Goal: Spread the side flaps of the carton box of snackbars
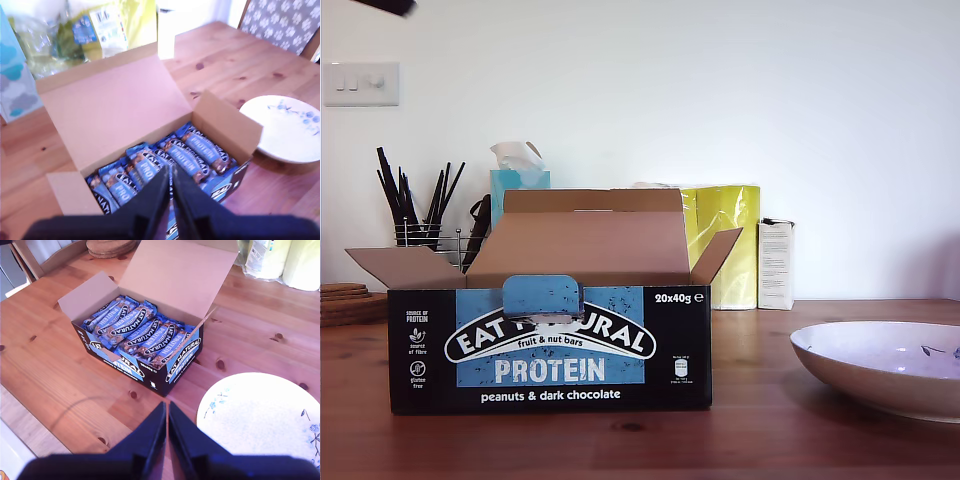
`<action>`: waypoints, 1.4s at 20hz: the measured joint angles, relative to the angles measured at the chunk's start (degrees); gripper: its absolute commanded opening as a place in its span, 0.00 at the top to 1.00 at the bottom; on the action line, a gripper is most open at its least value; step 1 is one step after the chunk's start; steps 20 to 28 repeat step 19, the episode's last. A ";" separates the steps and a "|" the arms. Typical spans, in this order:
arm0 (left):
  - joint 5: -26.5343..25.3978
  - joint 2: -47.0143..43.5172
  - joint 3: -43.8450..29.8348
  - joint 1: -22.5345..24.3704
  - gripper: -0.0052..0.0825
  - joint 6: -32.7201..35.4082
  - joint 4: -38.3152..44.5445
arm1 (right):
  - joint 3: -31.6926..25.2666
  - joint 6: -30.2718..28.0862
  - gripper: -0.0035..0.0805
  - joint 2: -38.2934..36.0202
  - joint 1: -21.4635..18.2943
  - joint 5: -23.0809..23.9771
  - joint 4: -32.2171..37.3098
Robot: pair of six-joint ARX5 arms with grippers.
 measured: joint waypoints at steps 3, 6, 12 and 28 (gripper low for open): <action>0.31 -9.03 -4.72 0.02 0.95 -0.39 0.11 | 0.00 -0.09 0.97 -0.39 0.00 -0.02 -0.50; 0.31 -15.47 -5.90 0.00 0.95 -0.96 -3.34 | 0.00 -0.11 0.97 -0.72 0.00 -0.02 -1.44; 0.26 -16.74 -5.88 0.02 0.95 -1.09 -6.51 | 0.00 -0.11 0.97 -0.74 0.00 0.04 -1.62; 0.26 -15.78 -5.88 0.02 0.95 -1.11 -10.38 | 0.00 -0.11 0.97 -0.74 0.00 0.04 -1.68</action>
